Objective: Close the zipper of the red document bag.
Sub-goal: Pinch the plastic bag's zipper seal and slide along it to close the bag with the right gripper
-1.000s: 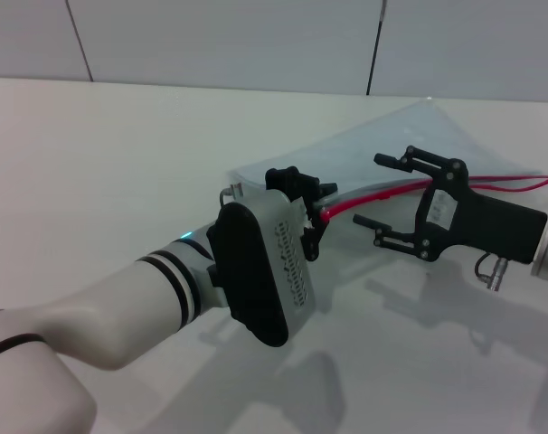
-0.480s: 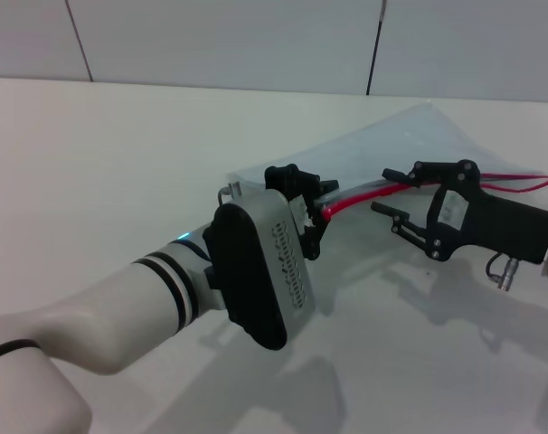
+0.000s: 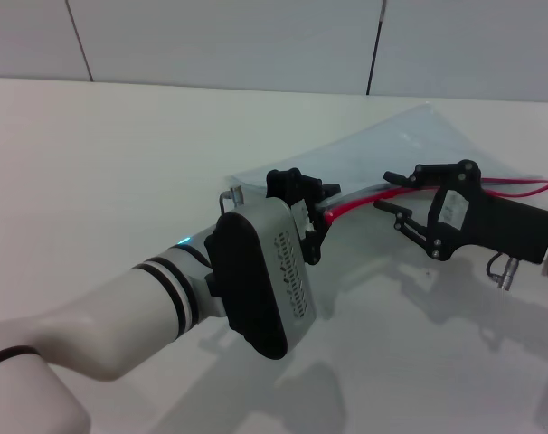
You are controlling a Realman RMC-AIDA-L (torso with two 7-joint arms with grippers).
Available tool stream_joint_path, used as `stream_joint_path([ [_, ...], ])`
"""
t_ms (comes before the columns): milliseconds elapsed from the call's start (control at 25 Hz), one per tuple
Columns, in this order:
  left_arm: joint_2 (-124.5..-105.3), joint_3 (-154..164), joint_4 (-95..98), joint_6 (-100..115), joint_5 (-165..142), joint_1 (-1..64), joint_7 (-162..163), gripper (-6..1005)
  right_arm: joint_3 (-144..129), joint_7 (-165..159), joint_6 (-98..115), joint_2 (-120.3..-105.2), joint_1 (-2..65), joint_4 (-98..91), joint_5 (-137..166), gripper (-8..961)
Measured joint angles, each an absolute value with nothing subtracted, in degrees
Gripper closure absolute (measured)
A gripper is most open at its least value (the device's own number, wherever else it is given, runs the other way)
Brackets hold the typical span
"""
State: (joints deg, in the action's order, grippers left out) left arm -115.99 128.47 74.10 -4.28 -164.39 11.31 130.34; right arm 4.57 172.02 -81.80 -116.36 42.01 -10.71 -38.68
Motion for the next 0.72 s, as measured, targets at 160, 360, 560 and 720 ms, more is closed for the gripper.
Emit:
stream_joint_path([
  [160, -116.0, 128.5, 74.1, -4.4, -164.3, 11.3, 130.3, 951, 4.6, 172.0, -81.8, -116.37, 42.0, -10.5, -38.6, 676],
  [360, -116.06, 128.4, 74.1, -4.4, -164.0, 11.3, 130.3, 952, 4.1, 172.1, -82.1, -116.37, 42.1, -10.3, -38.6, 701],
  [560, -116.09, 128.3, 74.1, -4.4, -163.9, 11.4, 130.3, 952, 3.3, 172.1, -82.0, -116.38, 42.4, -10.2, -38.6, 720],
  [720, -116.1, 128.4, 74.1, -4.4, -163.9, 11.4, 130.3, 953, 3.3, 172.1, -81.9, -116.44, 42.4, -10.2, -38.9, 731],
])
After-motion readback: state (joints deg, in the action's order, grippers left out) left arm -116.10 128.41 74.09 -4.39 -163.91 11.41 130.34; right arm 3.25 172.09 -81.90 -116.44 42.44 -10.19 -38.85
